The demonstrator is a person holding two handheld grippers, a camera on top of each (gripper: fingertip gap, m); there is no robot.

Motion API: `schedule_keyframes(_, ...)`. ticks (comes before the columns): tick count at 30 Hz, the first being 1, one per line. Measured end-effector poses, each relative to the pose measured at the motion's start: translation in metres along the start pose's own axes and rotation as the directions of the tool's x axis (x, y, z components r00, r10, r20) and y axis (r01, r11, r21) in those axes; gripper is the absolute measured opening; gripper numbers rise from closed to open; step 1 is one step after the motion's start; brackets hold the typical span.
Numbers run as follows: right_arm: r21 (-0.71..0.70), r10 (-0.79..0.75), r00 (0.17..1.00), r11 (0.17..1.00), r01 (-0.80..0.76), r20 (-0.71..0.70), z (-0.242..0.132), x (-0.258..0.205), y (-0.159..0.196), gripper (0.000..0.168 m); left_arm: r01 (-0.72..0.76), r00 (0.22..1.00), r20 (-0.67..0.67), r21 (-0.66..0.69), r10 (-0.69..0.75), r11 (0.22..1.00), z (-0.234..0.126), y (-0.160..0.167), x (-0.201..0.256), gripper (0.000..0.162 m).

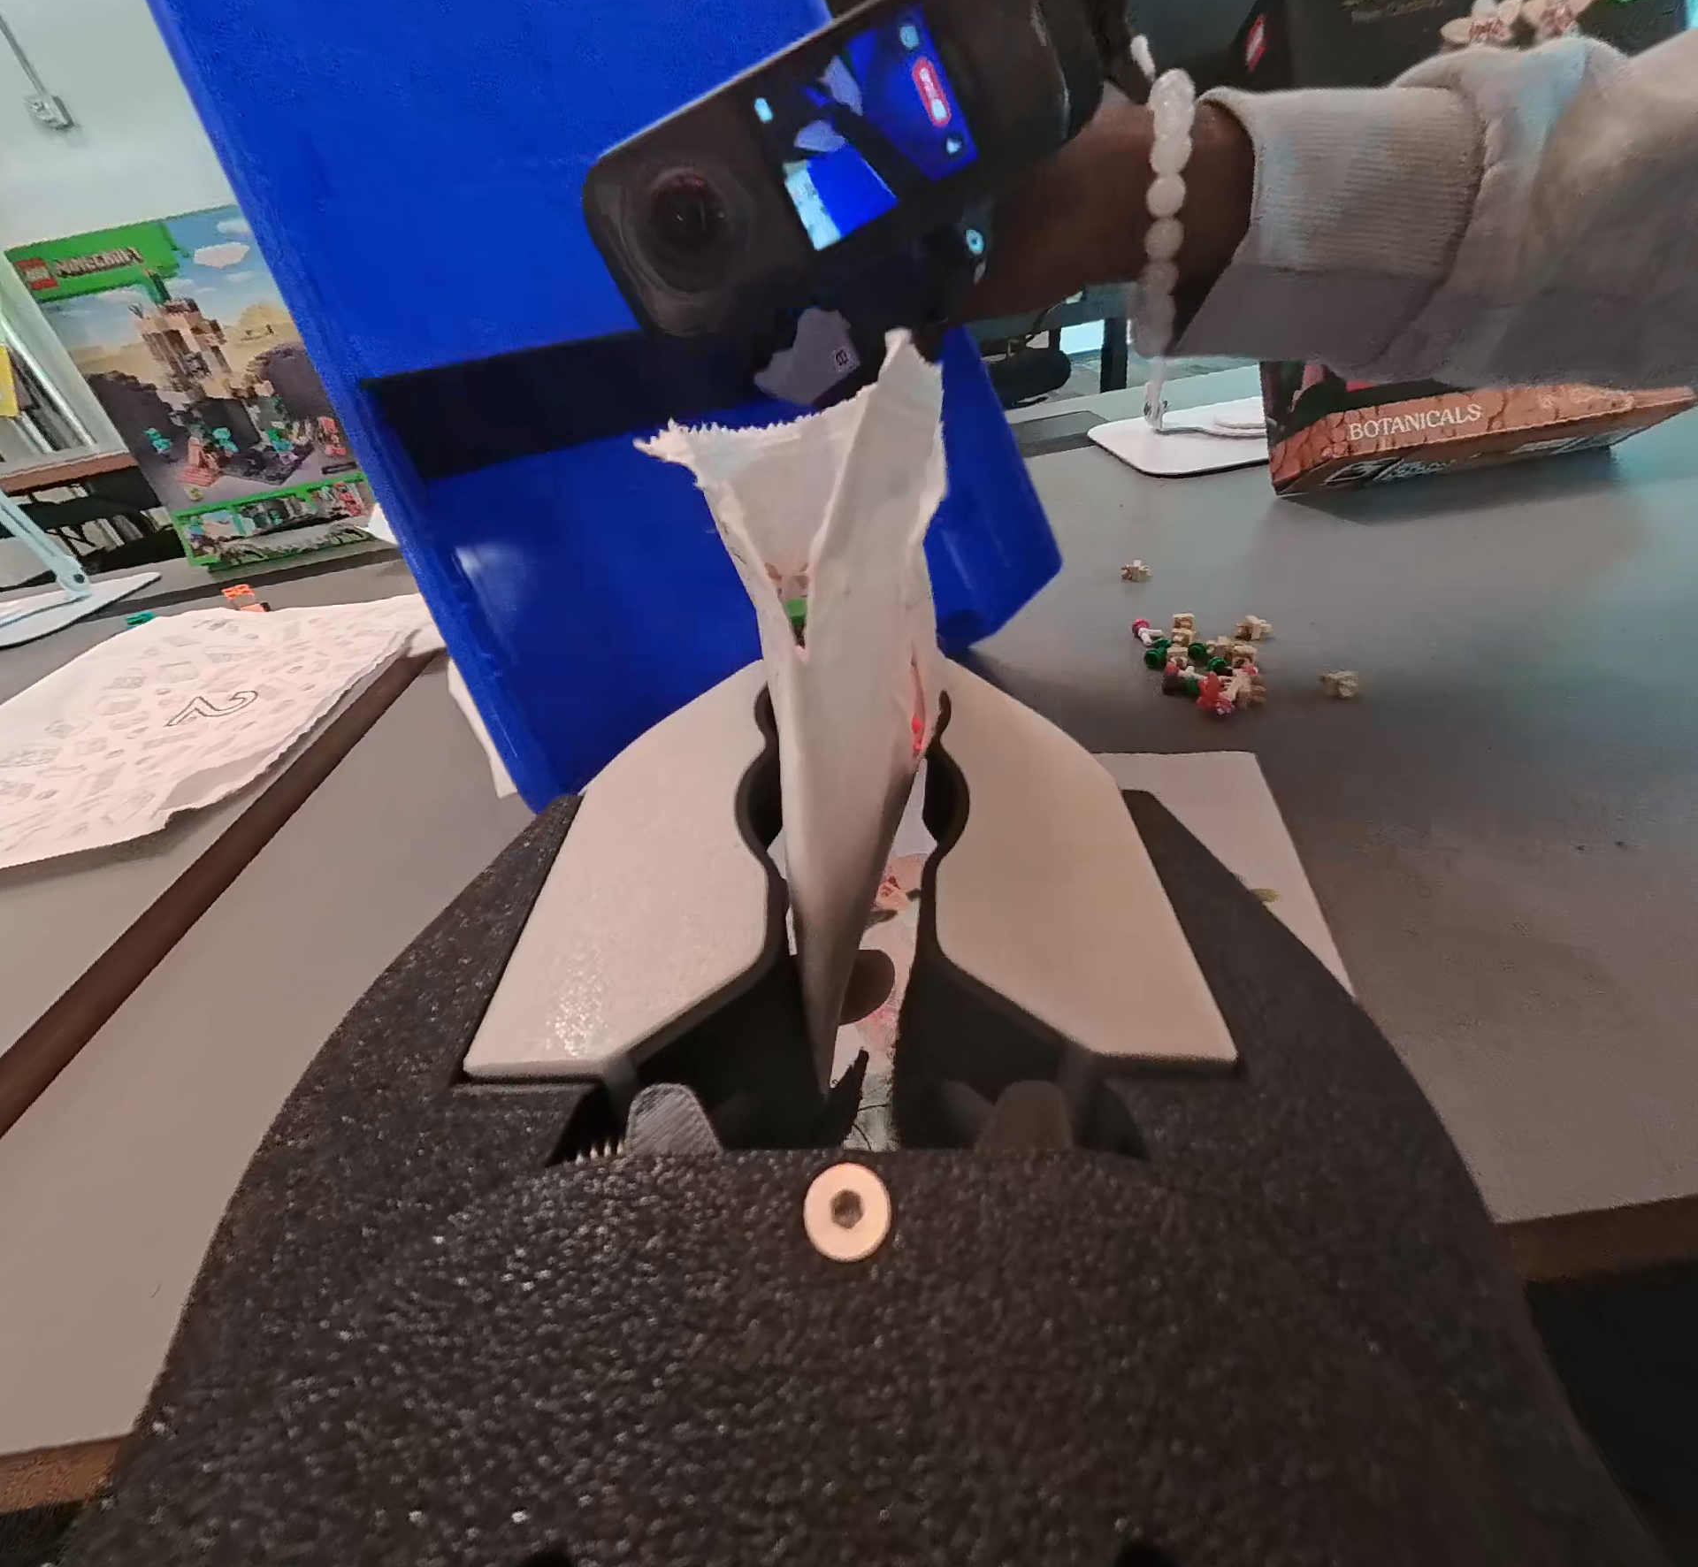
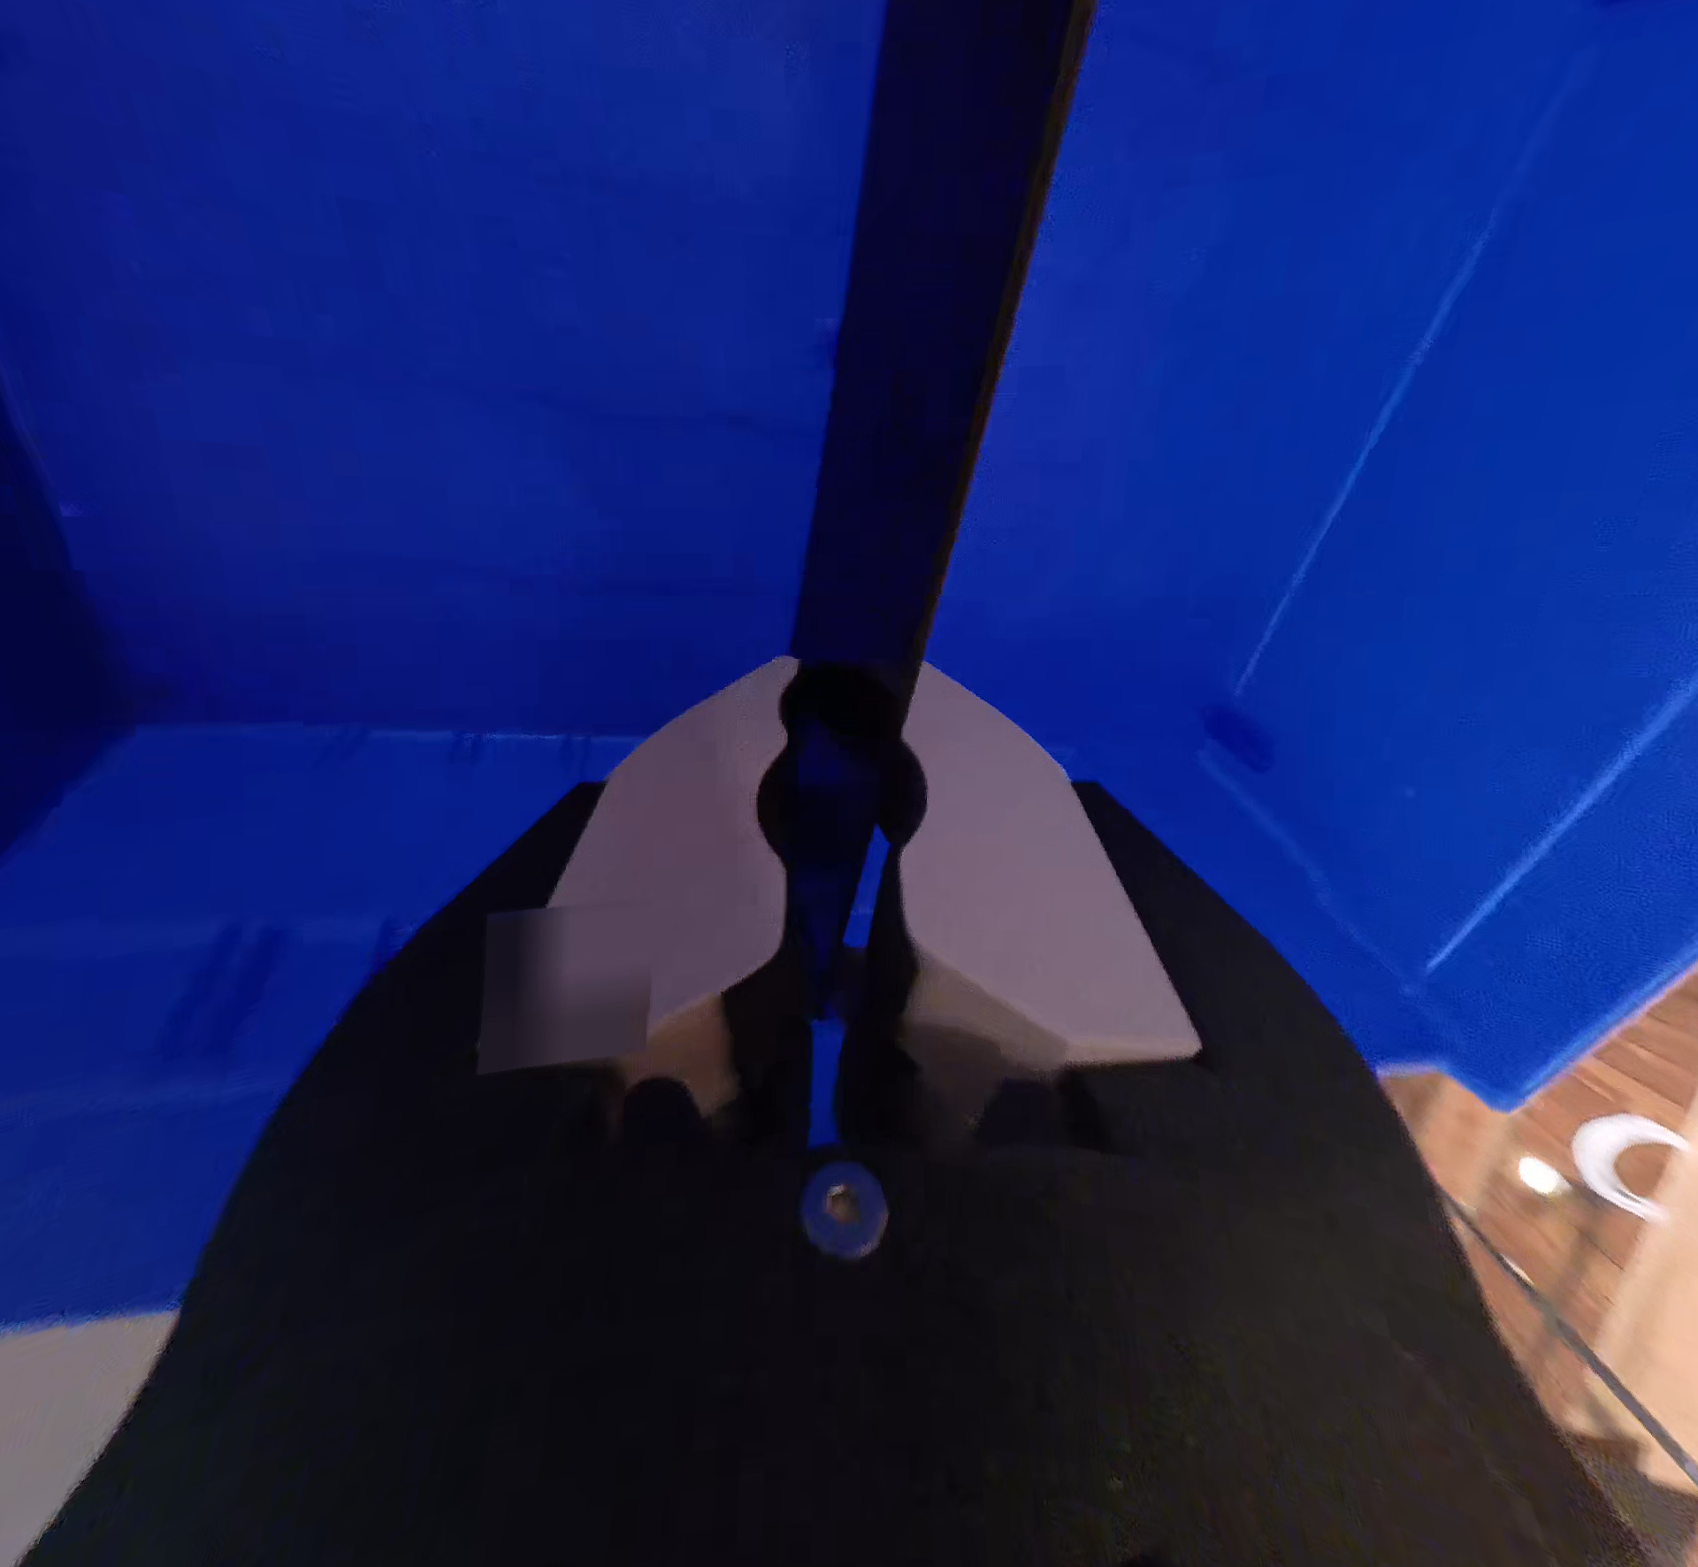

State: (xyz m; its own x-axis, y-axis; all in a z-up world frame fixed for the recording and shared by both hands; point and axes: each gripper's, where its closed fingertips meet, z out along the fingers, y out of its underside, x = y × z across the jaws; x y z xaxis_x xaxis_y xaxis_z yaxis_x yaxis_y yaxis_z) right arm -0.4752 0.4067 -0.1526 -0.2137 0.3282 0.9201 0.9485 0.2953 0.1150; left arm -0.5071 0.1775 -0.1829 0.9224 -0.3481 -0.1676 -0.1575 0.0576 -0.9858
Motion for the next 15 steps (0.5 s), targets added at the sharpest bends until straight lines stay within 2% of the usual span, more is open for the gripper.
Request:
schedule_keyframes(3,0.001,-0.062,0.996,0.998,0.062,-0.067,-0.005,0.005,-0.002,0.011,0.003,1.000,0.002,0.001,-0.003,1.000,-0.002,0.000,0.001,0.026)
schedule_keyframes(8,0.016,-0.053,0.998,0.998,0.052,0.036,0.006,0.000,-0.003,0.010,-0.001,1.000,0.004,0.005,0.001,1.000,-0.002,-0.002,0.003,0.027)
schedule_keyframes(11,0.004,-0.079,0.996,0.997,0.079,0.050,0.017,-0.005,0.000,0.018,-0.002,1.000,0.007,0.012,0.002,1.000,-0.002,-0.004,0.003,0.027)
schedule_keyframes(15,0.066,-0.061,0.970,0.997,0.047,0.234,0.037,-0.017,0.002,0.017,0.018,1.000,-0.002,0.016,-0.018,1.000,0.003,-0.004,0.001,0.026)
